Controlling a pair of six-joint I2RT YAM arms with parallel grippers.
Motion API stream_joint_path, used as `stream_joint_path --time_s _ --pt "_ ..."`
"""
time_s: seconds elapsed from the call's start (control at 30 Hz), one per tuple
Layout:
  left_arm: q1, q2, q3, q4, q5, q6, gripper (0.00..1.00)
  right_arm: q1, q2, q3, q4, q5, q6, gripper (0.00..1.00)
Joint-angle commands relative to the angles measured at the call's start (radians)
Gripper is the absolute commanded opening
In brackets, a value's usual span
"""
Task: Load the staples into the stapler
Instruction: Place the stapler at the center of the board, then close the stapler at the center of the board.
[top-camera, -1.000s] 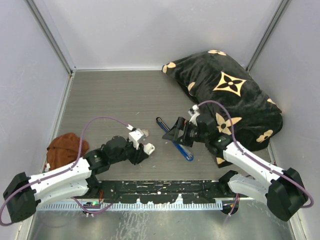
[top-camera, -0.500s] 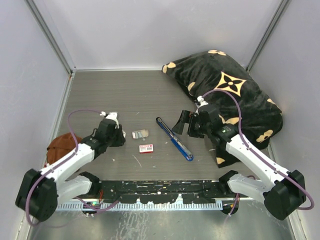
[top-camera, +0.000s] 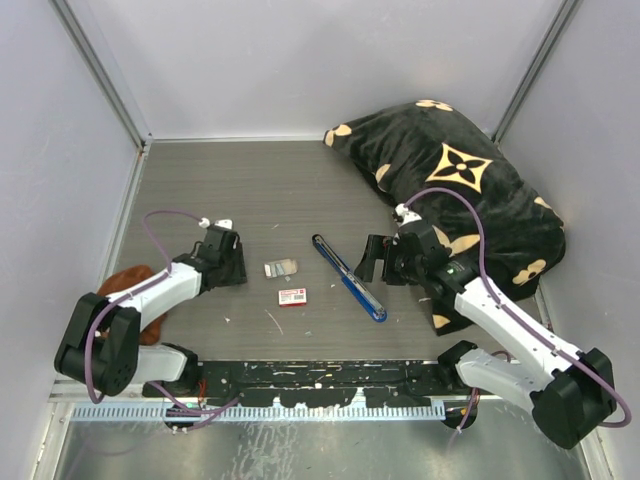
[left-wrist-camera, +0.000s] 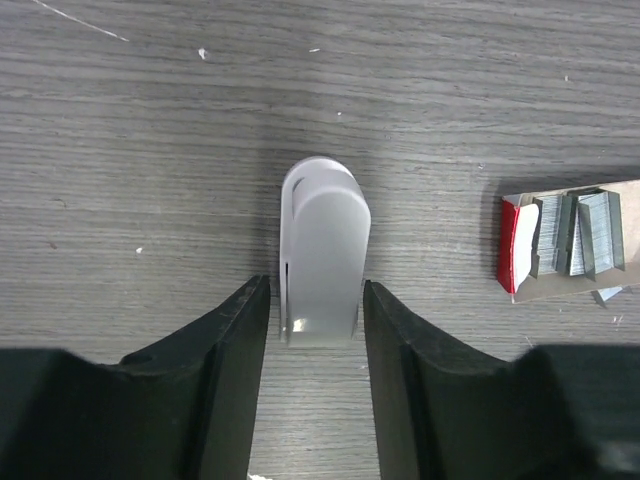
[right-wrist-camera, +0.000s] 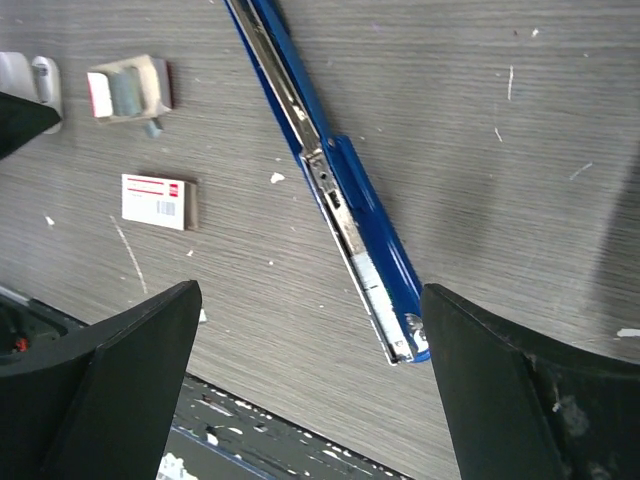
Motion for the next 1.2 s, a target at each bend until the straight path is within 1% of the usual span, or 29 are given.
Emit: stream_joint_path --time_s 0.0,0.13,0.23,0.3,0.4,0.47,0.63,0.7,0.77,0.9,0.93,0.97,1.0,1.07,1.1,1.17 --pt "0.005 0.012 0.023 0.043 0.012 -0.004 0.48 0.000 0.026 -0.022 0.007 0.025 -0.107 0.95" --pt "0.007 0.013 0.024 0.035 0.027 -0.005 0.62 0.001 0.043 -0.048 0.028 0.015 -0.156 0.94" --pt "0.008 -0.005 0.032 0.014 0.035 -0.005 0.69 0.002 0.051 -0.054 0.049 -0.004 -0.182 0.94" --pt "0.008 -0.024 0.047 -0.016 0.033 -0.005 0.72 0.003 0.062 -0.060 0.067 -0.015 -0.193 0.94" --pt "0.009 -0.098 0.081 -0.074 0.017 -0.004 0.81 0.015 0.089 -0.054 0.087 -0.019 -0.204 0.93" --pt "0.009 -0.135 0.106 -0.116 0.014 0.001 0.84 0.033 0.112 -0.047 0.074 0.004 -0.201 0.92" --pt "0.009 -0.236 0.137 -0.155 0.081 0.013 0.85 0.128 0.144 -0.057 0.031 0.095 -0.167 0.91" --pt "0.009 -0.257 0.144 -0.152 0.144 0.020 0.85 0.167 0.155 -0.057 0.002 0.136 -0.144 0.91" --pt "0.009 -0.261 0.149 -0.126 0.221 0.012 0.82 0.205 0.159 -0.065 -0.017 0.185 -0.114 0.90" --pt "-0.008 -0.207 0.158 -0.044 0.366 -0.043 0.73 0.236 0.166 -0.081 0.011 0.218 -0.102 0.88" --pt "-0.025 -0.185 0.169 -0.033 0.374 -0.047 0.72 0.238 0.171 -0.082 0.025 0.229 -0.106 0.87" --pt "-0.047 -0.163 0.181 -0.027 0.376 -0.047 0.71 0.239 0.179 -0.079 0.044 0.245 -0.112 0.84" --pt "-0.066 -0.137 0.193 -0.022 0.371 -0.047 0.71 0.240 0.189 -0.076 0.073 0.266 -0.118 0.79" --pt "-0.107 -0.105 0.217 -0.014 0.372 -0.050 0.71 0.240 0.209 -0.067 0.123 0.290 -0.132 0.76" --pt "-0.124 -0.094 0.226 -0.008 0.373 -0.054 0.70 0.240 0.219 -0.059 0.146 0.325 -0.142 0.75" --pt "-0.152 -0.079 0.235 0.013 0.378 -0.068 0.70 0.240 0.254 -0.036 0.188 0.341 -0.165 0.74"
